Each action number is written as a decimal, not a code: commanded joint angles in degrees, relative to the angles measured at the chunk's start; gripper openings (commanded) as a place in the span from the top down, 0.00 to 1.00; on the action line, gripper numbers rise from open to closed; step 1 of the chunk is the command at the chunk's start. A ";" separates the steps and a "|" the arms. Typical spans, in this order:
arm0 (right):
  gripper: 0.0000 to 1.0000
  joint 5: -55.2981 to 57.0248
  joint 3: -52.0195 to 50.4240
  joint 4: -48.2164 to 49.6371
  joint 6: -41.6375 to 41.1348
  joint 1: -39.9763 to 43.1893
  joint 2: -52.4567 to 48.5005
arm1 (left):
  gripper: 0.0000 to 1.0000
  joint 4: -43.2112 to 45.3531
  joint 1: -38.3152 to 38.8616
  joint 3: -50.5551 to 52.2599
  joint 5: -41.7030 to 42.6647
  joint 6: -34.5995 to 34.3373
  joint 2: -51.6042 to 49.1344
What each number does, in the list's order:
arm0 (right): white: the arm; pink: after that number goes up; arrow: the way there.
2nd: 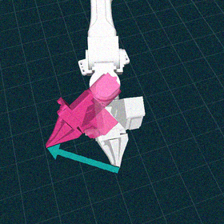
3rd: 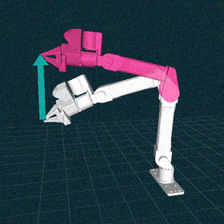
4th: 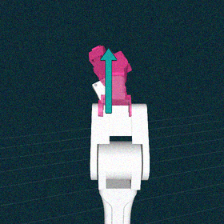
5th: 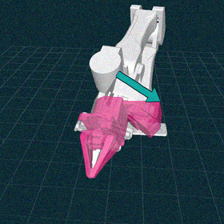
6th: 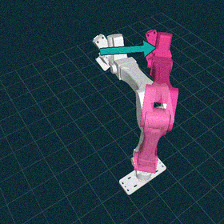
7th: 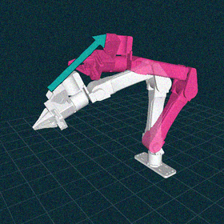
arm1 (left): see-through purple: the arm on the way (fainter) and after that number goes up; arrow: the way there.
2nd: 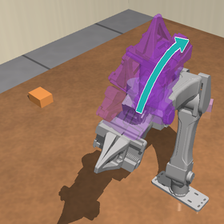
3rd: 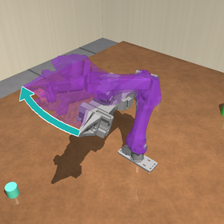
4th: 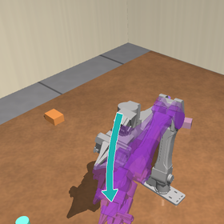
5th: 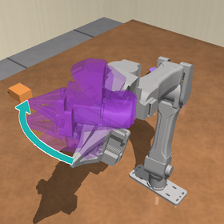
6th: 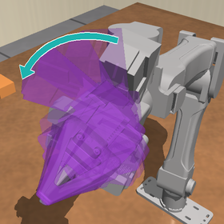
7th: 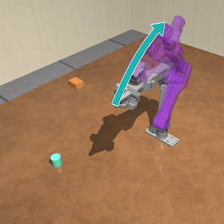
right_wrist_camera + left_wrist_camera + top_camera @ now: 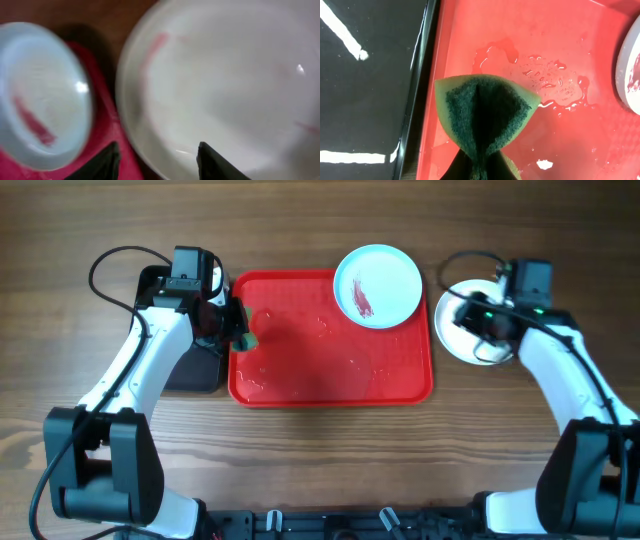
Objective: Clean dirty plates on tray and stack at the side
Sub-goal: 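Release the plate and raise the right gripper from the stack, then grasp the rim of the last sauced plate on the red tray with right gripper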
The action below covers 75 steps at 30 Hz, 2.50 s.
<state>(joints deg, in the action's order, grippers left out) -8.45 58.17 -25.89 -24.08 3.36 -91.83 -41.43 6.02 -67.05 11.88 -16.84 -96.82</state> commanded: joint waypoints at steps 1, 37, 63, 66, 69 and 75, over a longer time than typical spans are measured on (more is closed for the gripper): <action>0.44 -0.46 2.25 4.72 -2.34 -6.78 -0.63 | 0.96 0.02 0.13 -1.11 0.31 -0.52 0.81; 0.84 -8.13 2.40 -4.74 -1.40 -22.16 -15.72 | 0.96 0.00 0.24 -1.11 0.33 -0.52 0.81; 0.50 2.01 9.07 12.87 29.22 -22.73 -23.06 | 0.96 0.00 0.24 -1.11 0.31 -0.52 0.81; 0.53 2.03 9.11 15.32 29.24 -22.73 -23.54 | 0.96 0.00 0.24 -1.11 0.33 -0.52 0.81; 0.66 2.03 9.11 17.33 28.28 -22.73 -24.13 | 0.96 0.00 0.24 -1.11 0.33 -0.55 0.81; 0.96 1.99 9.35 11.52 21.18 -22.71 -24.22 | 0.96 0.00 0.26 -1.11 0.79 -0.55 0.81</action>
<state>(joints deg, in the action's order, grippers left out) -7.07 67.02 -10.48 1.87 -19.44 -114.52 -41.43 6.04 -67.05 11.88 -16.84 -96.82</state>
